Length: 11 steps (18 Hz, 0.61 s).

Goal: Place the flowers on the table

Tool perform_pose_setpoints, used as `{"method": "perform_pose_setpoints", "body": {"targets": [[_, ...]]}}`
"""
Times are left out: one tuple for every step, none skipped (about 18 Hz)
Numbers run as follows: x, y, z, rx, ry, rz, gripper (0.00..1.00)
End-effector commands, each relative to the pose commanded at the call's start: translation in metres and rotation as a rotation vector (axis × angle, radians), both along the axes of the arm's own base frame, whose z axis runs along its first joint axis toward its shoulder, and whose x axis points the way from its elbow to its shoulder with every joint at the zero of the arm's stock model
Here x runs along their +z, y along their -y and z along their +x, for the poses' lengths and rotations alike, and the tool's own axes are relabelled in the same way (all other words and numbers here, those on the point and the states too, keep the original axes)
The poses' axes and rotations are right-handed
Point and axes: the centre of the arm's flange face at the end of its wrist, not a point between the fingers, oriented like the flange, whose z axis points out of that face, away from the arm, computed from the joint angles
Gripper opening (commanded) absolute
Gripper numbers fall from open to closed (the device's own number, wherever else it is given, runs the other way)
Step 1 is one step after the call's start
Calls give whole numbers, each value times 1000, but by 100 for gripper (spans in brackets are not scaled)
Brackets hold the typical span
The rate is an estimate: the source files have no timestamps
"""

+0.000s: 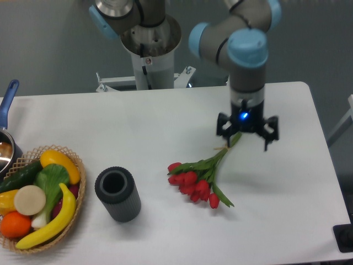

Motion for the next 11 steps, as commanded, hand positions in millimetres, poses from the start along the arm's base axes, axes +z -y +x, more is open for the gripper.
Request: {"method": "perform_pose_setpoints", "body": {"targets": [[7, 10, -4, -45, 13, -24, 100], [13, 22, -8, -79, 25, -42, 100], [17, 27, -7, -131, 33, -59, 100], [21, 35, -6, -176, 38, -74, 100], [26, 48, -6, -220, 39, -90, 100], [32, 59, -6, -271, 36, -106, 100], [39, 67, -4, -314, 31, -118, 100], [44, 79, -4, -334, 31, -124, 100], [48, 91, -6, -337, 31, -124, 100], [51, 99, -6, -342, 26, -123, 100], [52, 102, -7, -350, 22, -123, 100]]}}
